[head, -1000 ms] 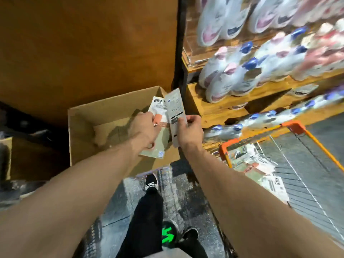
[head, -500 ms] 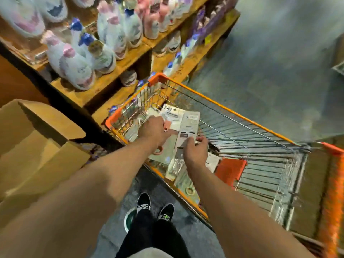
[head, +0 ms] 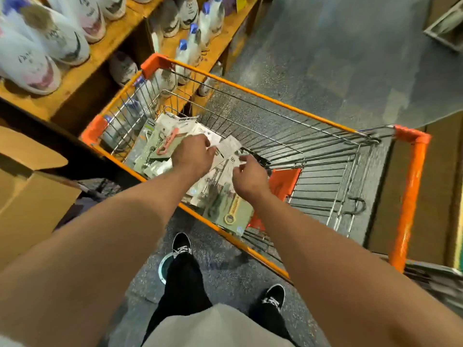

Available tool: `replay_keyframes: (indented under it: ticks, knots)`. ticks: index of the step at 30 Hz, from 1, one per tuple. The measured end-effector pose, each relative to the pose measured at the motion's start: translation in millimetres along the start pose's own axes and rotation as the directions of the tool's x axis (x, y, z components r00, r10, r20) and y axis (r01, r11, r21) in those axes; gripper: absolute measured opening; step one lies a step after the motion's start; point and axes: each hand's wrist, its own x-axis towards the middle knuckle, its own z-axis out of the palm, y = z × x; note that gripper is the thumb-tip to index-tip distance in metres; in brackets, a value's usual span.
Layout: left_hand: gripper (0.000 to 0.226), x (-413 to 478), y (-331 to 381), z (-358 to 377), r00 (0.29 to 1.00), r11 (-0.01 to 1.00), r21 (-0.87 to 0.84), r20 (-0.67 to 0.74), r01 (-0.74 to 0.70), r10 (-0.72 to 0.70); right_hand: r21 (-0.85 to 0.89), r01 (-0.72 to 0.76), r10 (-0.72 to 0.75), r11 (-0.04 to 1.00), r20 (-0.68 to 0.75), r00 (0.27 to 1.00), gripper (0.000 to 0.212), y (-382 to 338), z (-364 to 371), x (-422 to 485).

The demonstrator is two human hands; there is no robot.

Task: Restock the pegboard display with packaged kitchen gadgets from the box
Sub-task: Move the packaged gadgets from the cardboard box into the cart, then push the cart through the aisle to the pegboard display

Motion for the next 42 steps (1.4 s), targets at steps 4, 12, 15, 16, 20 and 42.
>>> replay_keyframes:
  ticks: [4,12,15,16,20,42]
  knots:
    - [0.026,-38.3,57.2,11.8,0.999,1.000,-0.030,-0.048,0.004,-0.006,-0.059,0.127,-0.127,0.990,-0.009,0.992,0.037,31.6,-47.6,-10.1]
    - [0.023,-152.4,174.8,75.3,0.983,0.994,-0.102,-0.178,0.037,-0.055,-0.138,0.402,-0.410,0.905,-0.037,0.911,0.030,130.7,-172.2,-44.3]
    - [0.023,-186.9,215.2,103.3,0.986,0.993,-0.116,-0.165,-0.001,-0.018,-0.215,0.438,-0.449,0.873,-0.006,0.893,0.029,165.4,-219.4,-53.8]
    - [0.025,-198.0,228.7,111.8,0.988,0.994,-0.108,-0.151,-0.022,0.005,-0.264,0.458,-0.470,0.849,0.020,0.882,0.028,177.4,-235.9,-54.8]
    - [0.027,-221.1,263.0,136.7,0.992,0.988,-0.132,-0.108,-0.084,0.070,-0.566,0.466,-0.497,0.680,0.112,0.860,0.029,218.0,-288.6,-48.4]
    - [0.036,-268.8,378.1,262.4,0.917,0.931,-0.026,0.187,0.363,-0.352,-0.656,0.739,-0.634,0.153,0.508,0.583,0.015,321.1,-345.0,22.7]
